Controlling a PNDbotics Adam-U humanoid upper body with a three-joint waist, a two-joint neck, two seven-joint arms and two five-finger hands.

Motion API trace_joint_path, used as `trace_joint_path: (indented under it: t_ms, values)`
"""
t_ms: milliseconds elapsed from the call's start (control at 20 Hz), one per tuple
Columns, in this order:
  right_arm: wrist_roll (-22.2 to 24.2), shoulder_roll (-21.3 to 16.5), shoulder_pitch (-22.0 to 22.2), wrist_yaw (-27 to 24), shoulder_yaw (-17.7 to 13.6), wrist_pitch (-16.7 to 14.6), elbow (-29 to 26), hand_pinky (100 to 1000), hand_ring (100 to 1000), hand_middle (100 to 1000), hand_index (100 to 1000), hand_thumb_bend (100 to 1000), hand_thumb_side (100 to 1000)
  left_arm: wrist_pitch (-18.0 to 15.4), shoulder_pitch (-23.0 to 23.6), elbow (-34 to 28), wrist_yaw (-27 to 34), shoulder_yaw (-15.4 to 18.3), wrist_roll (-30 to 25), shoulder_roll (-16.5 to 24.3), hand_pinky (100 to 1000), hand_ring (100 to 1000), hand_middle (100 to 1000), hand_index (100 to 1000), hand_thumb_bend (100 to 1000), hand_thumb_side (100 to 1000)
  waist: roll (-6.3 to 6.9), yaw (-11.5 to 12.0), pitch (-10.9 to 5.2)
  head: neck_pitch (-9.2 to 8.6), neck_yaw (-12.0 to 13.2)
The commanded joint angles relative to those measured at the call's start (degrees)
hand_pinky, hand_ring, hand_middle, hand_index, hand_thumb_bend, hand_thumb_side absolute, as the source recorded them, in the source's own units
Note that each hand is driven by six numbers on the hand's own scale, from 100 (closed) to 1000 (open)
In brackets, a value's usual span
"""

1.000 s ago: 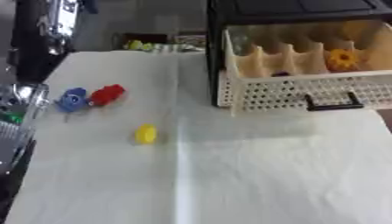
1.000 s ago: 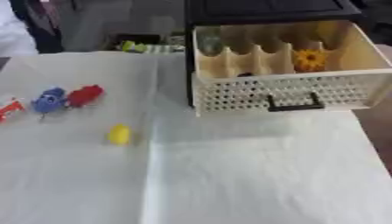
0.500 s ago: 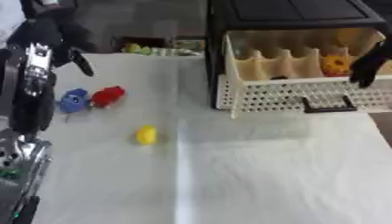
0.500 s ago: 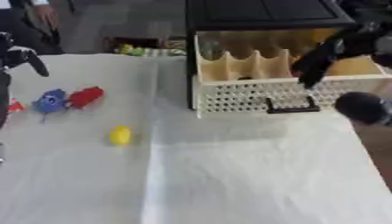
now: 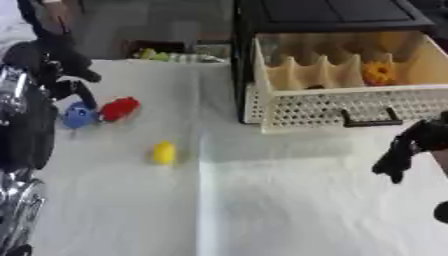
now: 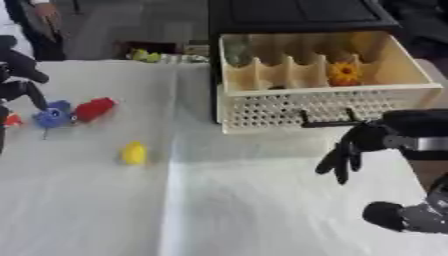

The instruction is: Pick up objects from table and place into drawer.

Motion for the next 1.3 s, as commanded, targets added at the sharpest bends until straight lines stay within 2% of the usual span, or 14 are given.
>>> trace_joint_path:
  t_ms: [50,250,450,700,1000,1300]
  values:
    - [5.47,-0.31,-1.05,-3.59,-0.78,6.48,-0.56,646,752,644,950,193,834,0.32,-0.26,-1.17,1.55,1.11,-1.3,1.13,345,554,555,764,108,913,-0.04,0.1,-0.84,-0.03,-0.4]
    - [5.95,1.52,-2.44,-3.24,1.19,13.1,-0.56,685,776,673,964,193,871,0.52,-0.12,-1.17,1.49,1.05,-1.8,0.54,344,555,556,763,109,916,0.12,0.53,-0.49,-0.45,-0.82]
    - [5.97,3.44,-4.43,-1.68,2.51,17.67,-0.56,702,787,689,966,225,897,0.81,0.17,-1.17,0.96,1.0,-2.07,-0.13,342,554,555,762,111,928,0.24,1.02,-0.05,-1.16,-1.25]
    - [5.98,5.32,-6.69,-0.46,3.43,21.59,-0.56,720,801,707,972,240,914,1.57,0.6,-1.17,0.02,1.0,-2.32,-1.05,339,553,554,760,117,950,0.27,1.81,0.62,-1.89,-1.6]
    - [5.98,6.19,-7.45,1.61,3.67,25.63,-0.52,727,807,716,966,244,916,2.19,0.98,-1.17,-1.11,1.02,-2.51,-1.71,336,552,552,759,120,967,0.19,2.38,1.5,-2.5,-2.09]
    - [5.98,7.09,-8.12,3.87,4.45,26.95,2.25,723,804,722,957,226,937,2.56,1.15,-1.17,-1.86,1.01,-2.54,-2.27,335,552,550,758,121,974,0.22,3.13,2.04,-3.11,-2.75]
